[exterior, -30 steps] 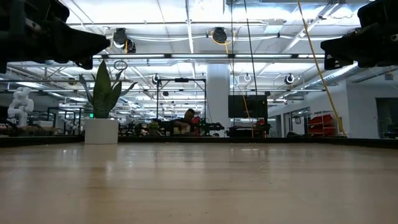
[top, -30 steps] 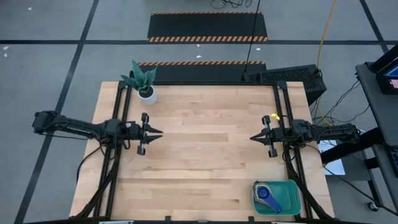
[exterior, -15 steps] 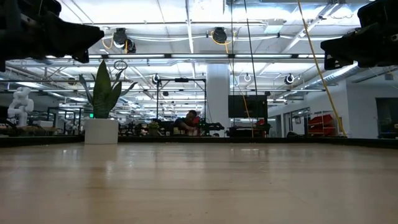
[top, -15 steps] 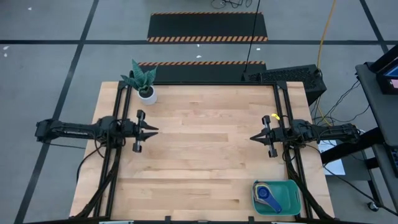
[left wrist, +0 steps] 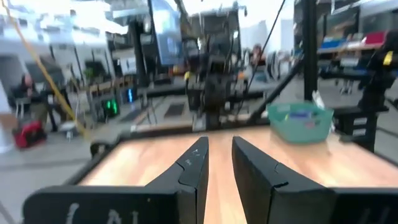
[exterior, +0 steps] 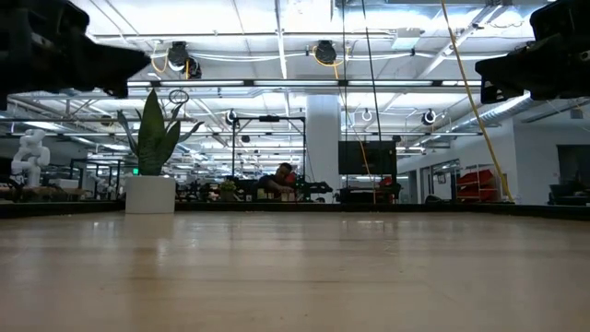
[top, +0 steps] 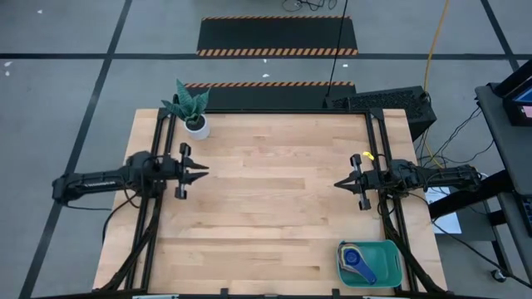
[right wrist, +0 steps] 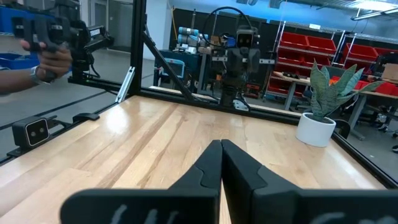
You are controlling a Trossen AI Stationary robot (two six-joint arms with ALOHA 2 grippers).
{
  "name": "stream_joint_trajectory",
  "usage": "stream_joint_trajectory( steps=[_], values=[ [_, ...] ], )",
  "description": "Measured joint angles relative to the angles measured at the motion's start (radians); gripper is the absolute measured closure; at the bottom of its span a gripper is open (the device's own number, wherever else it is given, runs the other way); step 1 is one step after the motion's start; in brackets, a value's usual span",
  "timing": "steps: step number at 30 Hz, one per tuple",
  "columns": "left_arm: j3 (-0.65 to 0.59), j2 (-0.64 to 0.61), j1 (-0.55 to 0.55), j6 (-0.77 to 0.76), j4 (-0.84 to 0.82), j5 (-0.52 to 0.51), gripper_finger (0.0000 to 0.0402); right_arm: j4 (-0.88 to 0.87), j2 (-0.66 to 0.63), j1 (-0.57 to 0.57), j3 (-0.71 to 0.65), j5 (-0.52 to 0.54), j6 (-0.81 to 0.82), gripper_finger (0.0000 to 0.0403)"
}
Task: Nest measuring cups in basket
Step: Return to Home Position
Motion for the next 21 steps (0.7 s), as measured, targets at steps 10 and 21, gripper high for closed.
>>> stream_joint_trajectory(
  steps=[10,21],
  values=[
    [0.000,-0.004,0.016,-0.099,-0.161,-0.042,0.0326,0.000,0.000,0.000,0.000,0.000,0.000,0.0403],
    [0.000,-0.020,-0.113,-0.075,-0.186,-0.145,0.0395,0.000,0.000,0.000,0.000,0.000,0.000,0.0403]
  ],
)
